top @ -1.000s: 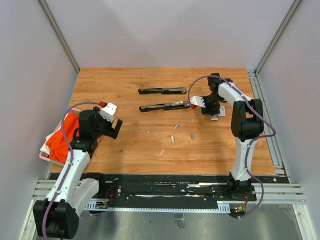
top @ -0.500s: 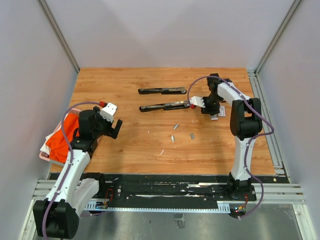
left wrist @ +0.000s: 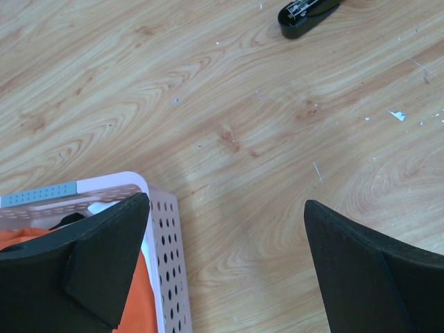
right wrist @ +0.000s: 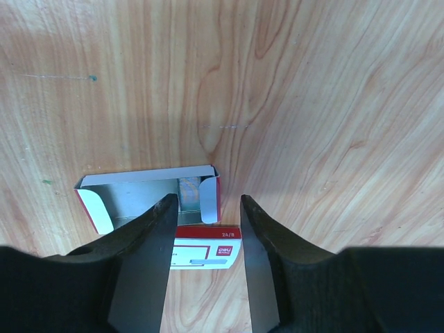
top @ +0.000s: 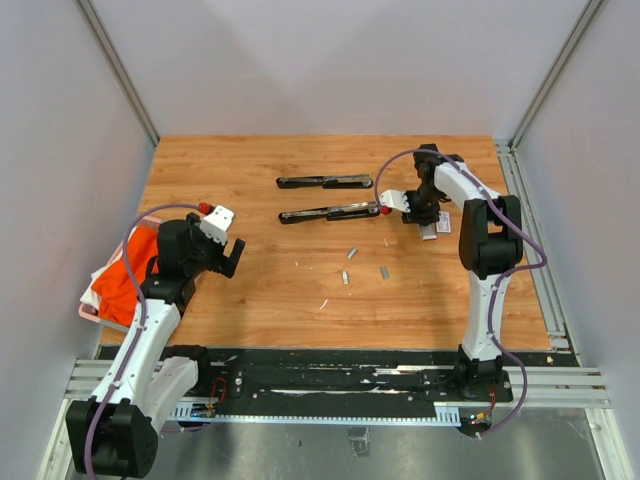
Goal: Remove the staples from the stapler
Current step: Place the staple in the staple box.
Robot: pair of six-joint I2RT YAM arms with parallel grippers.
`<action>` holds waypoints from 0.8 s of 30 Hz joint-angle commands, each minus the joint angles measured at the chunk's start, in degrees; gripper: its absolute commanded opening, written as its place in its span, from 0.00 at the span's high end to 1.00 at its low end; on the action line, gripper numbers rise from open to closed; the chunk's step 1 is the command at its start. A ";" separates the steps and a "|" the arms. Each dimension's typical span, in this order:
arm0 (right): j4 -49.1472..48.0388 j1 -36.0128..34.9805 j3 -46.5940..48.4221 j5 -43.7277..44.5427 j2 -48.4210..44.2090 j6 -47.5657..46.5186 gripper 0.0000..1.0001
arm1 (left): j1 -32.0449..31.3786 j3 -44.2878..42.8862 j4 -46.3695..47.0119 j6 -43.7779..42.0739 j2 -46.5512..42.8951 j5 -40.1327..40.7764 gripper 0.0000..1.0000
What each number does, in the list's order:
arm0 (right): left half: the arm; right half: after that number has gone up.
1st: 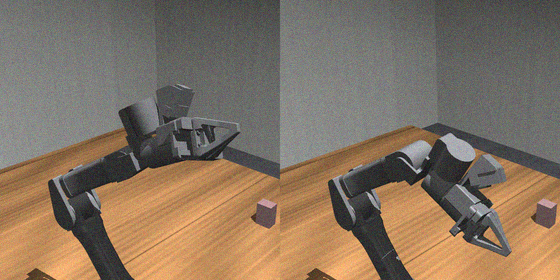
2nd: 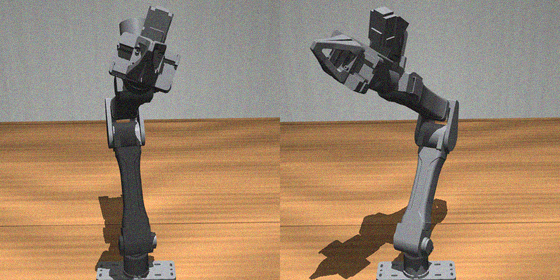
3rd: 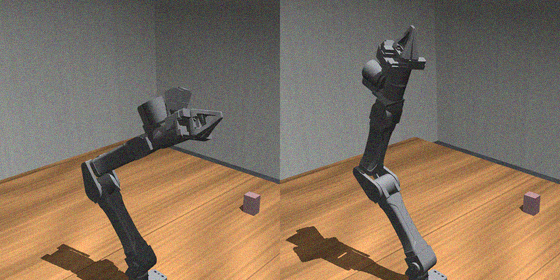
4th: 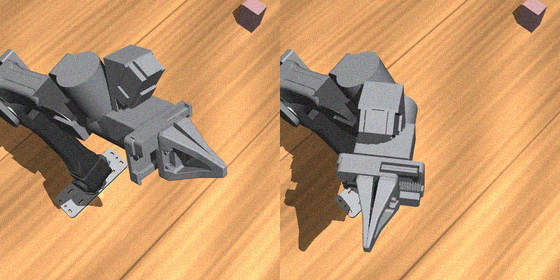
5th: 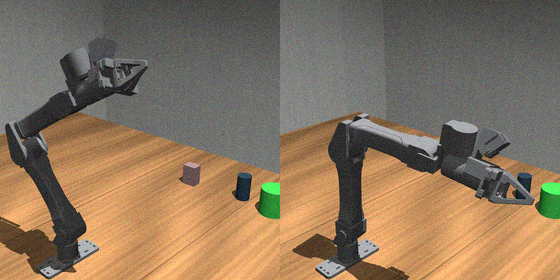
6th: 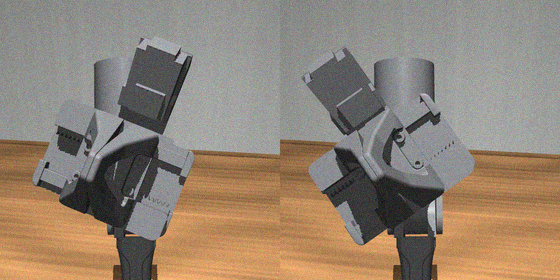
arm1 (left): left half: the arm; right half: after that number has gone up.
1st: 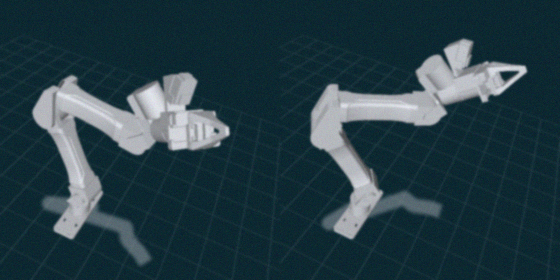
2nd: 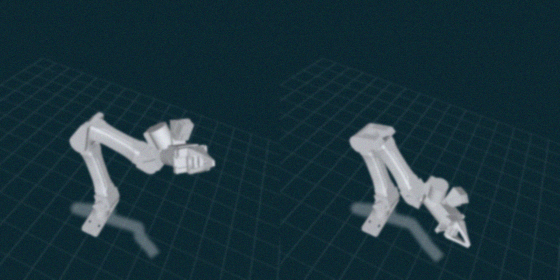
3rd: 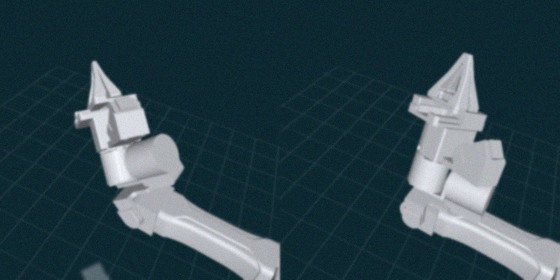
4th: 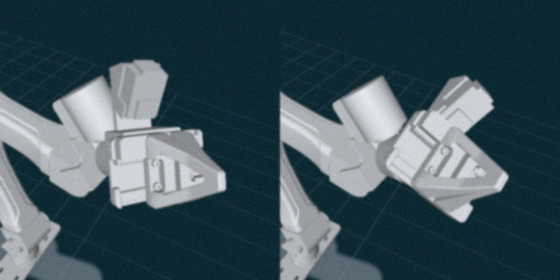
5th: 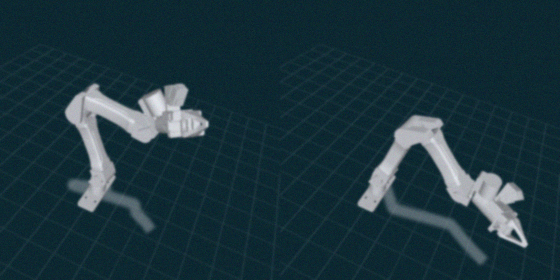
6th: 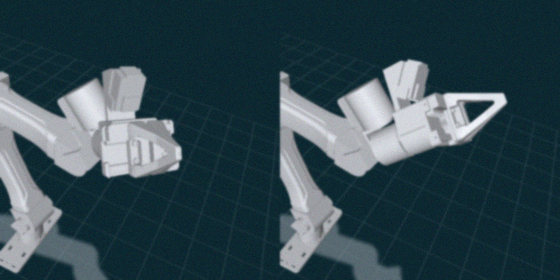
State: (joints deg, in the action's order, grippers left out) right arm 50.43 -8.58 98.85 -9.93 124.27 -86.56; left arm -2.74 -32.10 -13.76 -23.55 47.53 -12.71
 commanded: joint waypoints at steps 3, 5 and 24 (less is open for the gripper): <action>2.91 1.03 1.44 0.30 0.59 0.23 0.59 | 0.34 0.28 1.47 -0.44 -0.15 -0.60 0.02; 2.91 1.06 1.44 0.34 0.62 0.25 0.59 | 0.30 0.28 1.45 -0.44 -0.07 -0.66 0.02; 0.74 0.51 1.94 1.01 1.63 1.98 0.59 | 0.32 0.28 1.48 -0.44 0.00 -0.59 0.02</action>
State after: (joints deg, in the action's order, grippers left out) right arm 50.76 -8.56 98.91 -9.80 124.55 -85.52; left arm -2.74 -32.10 -13.76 -23.57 47.53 -12.71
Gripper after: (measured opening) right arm 0.434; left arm 0.982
